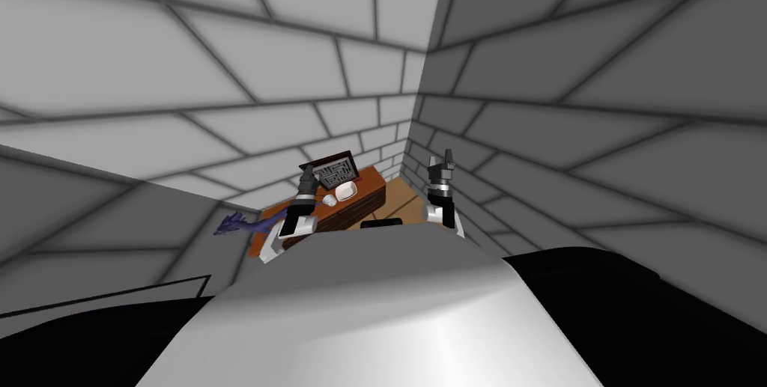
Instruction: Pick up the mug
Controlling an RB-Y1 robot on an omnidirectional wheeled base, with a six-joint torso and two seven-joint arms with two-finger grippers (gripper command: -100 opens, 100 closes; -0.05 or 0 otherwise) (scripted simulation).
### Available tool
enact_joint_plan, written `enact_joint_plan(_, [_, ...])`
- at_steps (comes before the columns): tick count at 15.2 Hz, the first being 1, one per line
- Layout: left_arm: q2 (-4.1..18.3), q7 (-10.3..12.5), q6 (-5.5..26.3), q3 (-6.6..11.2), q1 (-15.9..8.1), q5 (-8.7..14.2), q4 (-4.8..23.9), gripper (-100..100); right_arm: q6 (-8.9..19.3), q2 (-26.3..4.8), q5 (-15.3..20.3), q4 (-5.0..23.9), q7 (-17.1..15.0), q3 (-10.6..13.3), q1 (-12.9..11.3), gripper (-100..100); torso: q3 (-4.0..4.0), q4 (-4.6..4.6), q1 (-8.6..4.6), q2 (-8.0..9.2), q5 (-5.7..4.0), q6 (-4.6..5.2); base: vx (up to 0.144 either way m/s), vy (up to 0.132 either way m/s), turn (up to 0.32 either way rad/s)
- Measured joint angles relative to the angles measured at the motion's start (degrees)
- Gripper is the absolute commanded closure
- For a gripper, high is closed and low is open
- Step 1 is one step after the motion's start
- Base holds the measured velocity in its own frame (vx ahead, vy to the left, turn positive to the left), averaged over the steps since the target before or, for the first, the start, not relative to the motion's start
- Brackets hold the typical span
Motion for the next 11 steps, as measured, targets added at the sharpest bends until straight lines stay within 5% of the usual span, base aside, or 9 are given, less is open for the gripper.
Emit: enact_joint_plan(11, [2.9,3.8,12.6,3.99,-3.2,3.4,7.4,-100,0.0,0.0,0.0,0.0,0.0,0.0,0.0,0,-0.01,0.00,-0.02,-0.01,-0.01,-0.01,-0.031,0.038,-0.179])
